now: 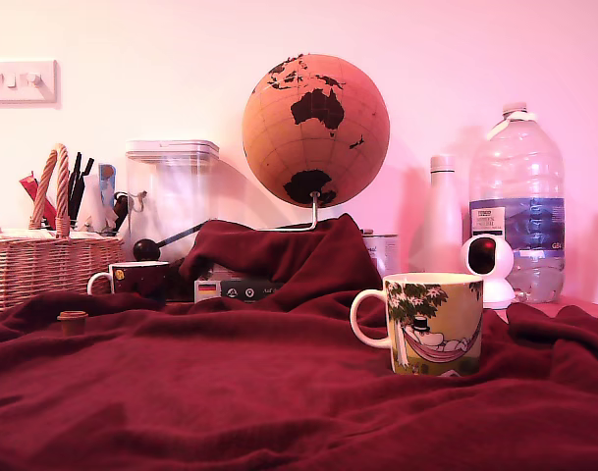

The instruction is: Pick up the coffee capsules on the table and drop them inside the coffee cup

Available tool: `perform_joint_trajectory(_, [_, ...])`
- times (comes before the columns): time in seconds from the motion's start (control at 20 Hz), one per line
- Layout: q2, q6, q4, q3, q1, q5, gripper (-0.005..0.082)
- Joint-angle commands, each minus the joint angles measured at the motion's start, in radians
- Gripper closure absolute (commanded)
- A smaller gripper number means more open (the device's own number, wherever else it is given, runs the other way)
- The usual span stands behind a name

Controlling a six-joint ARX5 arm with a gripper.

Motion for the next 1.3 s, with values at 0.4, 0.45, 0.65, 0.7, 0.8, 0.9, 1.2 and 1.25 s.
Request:
perform_joint_trajectory(0.4, [0.336,0.102,0.369,0.0,-0.073,-0.044,0.015])
perform_joint_trajectory(0.45, [0.367,0.102,0.402,0.0,-0.073,-0.046,0.015])
perform_joint_trajectory(0.65, [0.497,0.102,0.526,0.001,-0.073,-0.06,0.015])
perform_joint_trajectory(0.7, [0.529,0.102,0.555,0.001,-0.073,-0.063,0.015])
perform_joint_trajectory(0.8, [0.589,0.101,0.616,0.003,-0.073,-0.07,0.015])
perform_joint_trajectory(0.9, [0.654,0.101,0.657,0.015,-0.073,-0.069,0.015])
perform_joint_trajectory(1.2, [0.853,0.101,0.735,0.097,-0.072,-0.061,0.0151])
perform_joint_trajectory(1.25, [0.888,0.09,0.764,0.103,-0.072,-0.061,0.0151])
